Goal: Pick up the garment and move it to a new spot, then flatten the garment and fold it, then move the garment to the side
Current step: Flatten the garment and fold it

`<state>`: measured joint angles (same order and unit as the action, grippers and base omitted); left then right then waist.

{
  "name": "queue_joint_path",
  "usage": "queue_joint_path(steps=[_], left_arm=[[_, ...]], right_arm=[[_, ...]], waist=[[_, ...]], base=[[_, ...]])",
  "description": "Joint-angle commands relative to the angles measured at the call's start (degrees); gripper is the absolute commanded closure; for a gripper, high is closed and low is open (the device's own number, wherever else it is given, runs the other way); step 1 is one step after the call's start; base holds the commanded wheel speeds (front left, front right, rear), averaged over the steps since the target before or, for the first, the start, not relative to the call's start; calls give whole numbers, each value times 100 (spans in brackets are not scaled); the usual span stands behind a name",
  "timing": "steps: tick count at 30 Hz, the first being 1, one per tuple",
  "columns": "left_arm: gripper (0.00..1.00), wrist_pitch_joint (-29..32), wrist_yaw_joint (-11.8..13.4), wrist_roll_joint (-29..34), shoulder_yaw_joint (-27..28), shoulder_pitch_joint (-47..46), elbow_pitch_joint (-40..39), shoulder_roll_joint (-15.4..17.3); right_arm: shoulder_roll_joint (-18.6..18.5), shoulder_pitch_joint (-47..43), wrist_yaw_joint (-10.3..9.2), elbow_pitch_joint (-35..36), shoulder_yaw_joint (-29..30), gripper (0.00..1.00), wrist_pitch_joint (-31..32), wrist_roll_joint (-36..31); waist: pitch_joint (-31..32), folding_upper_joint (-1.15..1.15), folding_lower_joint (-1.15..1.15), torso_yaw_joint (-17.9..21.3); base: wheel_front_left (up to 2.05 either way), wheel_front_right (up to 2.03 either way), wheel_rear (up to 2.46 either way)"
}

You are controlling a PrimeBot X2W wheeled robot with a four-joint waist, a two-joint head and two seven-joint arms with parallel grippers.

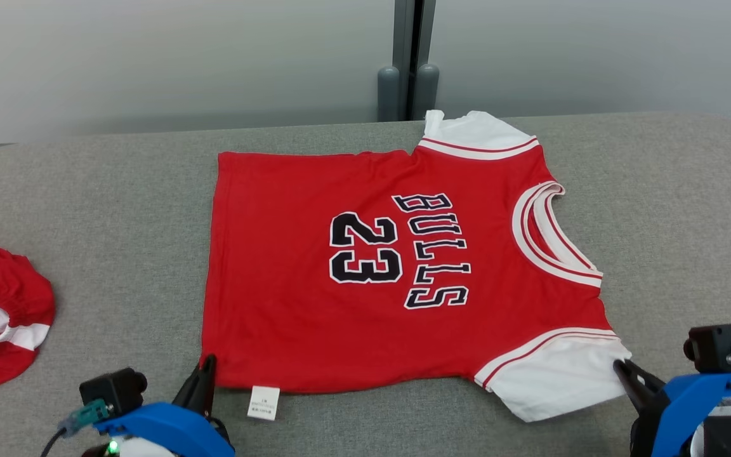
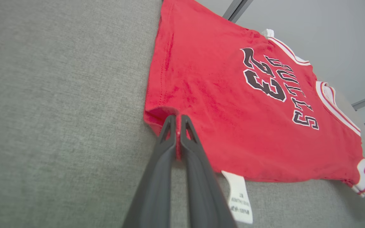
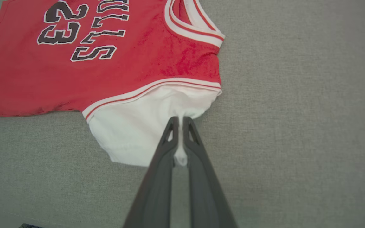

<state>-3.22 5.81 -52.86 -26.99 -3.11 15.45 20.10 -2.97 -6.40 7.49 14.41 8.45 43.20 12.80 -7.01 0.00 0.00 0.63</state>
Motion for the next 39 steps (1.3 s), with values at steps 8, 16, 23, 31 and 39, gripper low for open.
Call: queue_joint_path(steps=[8, 16, 23, 31, 39], left_arm=[[100, 741, 142, -75, 85, -965, -284, 267], [100, 608, 310, 269, -3, -1695, -17, 90], [100, 210, 211, 403, 12, -2104, 475, -115], [100, -230, 164, 465, 110, -2477, 956, -299], [100, -397, 85, 521, 50, -2727, 1281, -425]], right_arm=[[-489, 1295, 0, -282, -311, 100, 168, 129], [-598, 2602, 0, -1165, -450, 100, -237, 211], [-733, 3327, 0, -1832, -662, 100, -742, 237], [-693, 3805, 0, -2287, -546, 100, -1368, 164], [-577, 3952, 0, -2538, -445, 100, -1585, 84]], waist=[[-252, 0, 0, 25], [-793, 0, 0, 23], [-1153, 0, 0, -55], [-1411, 0, 0, -136], [-1507, 0, 0, -169]], base=[[0, 0, 0], [0, 0, 0], [0, 0, 0], [0, 0, 0], [0, 0, 0]])
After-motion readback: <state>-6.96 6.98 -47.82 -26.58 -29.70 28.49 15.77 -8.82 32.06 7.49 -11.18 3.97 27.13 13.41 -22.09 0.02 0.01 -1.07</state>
